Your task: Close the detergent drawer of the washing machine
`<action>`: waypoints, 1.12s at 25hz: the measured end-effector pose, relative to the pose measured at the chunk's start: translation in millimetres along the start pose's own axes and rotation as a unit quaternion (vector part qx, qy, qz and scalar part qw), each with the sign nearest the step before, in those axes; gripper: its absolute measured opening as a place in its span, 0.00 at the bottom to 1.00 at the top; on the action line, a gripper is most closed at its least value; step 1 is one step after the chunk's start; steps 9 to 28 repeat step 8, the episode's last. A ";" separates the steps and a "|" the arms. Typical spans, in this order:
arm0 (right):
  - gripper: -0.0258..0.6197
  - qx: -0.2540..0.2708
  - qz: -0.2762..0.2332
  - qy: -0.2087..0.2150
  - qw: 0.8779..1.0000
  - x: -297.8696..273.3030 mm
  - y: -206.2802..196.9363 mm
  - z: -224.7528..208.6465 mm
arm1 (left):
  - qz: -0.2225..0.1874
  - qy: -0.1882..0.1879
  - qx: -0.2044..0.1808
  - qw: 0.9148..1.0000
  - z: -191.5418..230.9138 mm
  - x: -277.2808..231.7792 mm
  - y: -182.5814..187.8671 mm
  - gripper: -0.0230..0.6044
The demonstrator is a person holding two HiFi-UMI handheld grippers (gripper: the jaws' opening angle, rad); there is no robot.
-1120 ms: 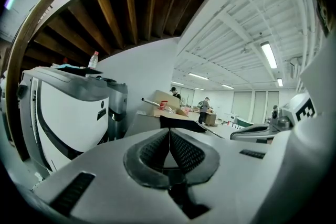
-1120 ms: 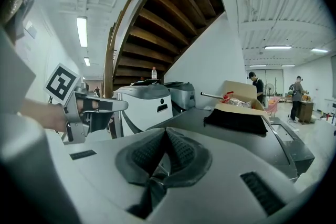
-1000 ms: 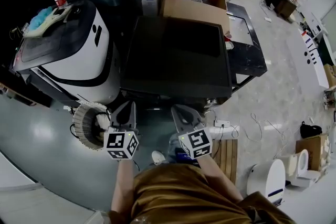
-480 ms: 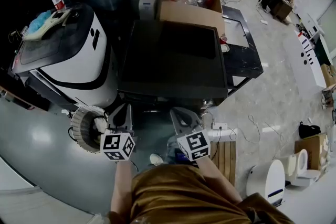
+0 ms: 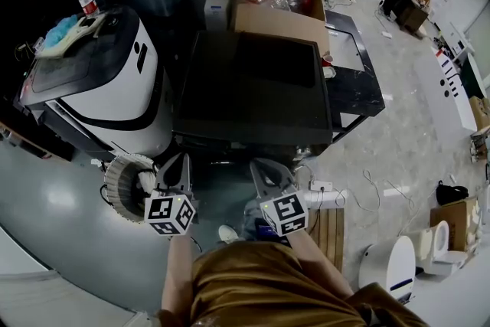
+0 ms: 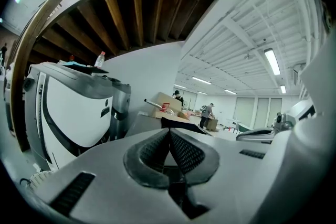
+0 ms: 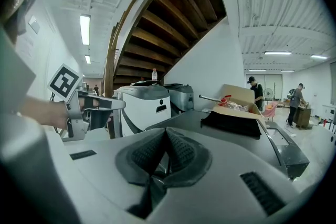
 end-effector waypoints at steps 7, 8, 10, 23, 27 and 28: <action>0.06 0.018 0.007 0.001 1.000 -1.8 -3.7 -1.2 | 0.004 0.011 0.001 1.000 5.0 1.0 -3.4 0.08; 0.06 0.017 0.009 0.001 1.000 -1.8 -5.4 -2.2 | 0.004 0.011 0.002 1.000 5.5 1.0 -3.3 0.08; 0.06 0.017 0.009 0.001 1.000 -1.8 -5.4 -2.2 | 0.004 0.011 0.002 1.000 5.5 1.0 -3.3 0.08; 0.06 0.017 0.009 0.001 1.000 -1.8 -5.4 -2.2 | 0.004 0.011 0.002 1.000 5.5 1.0 -3.3 0.08; 0.06 0.017 0.009 0.001 1.000 -1.8 -5.4 -2.2 | 0.004 0.011 0.002 1.000 5.5 1.0 -3.3 0.08; 0.06 0.017 0.009 0.001 1.000 -1.8 -5.4 -2.2 | 0.004 0.011 0.002 1.000 5.5 1.0 -3.3 0.08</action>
Point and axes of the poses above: the fingertips, and each gripper's own axes: x backward along the fingers, z to its left, y out of its top, the point moved 8 cm from there along x, backward along the fingers, and after that the axes turned 15 degrees about y, right-handed, at the moved point
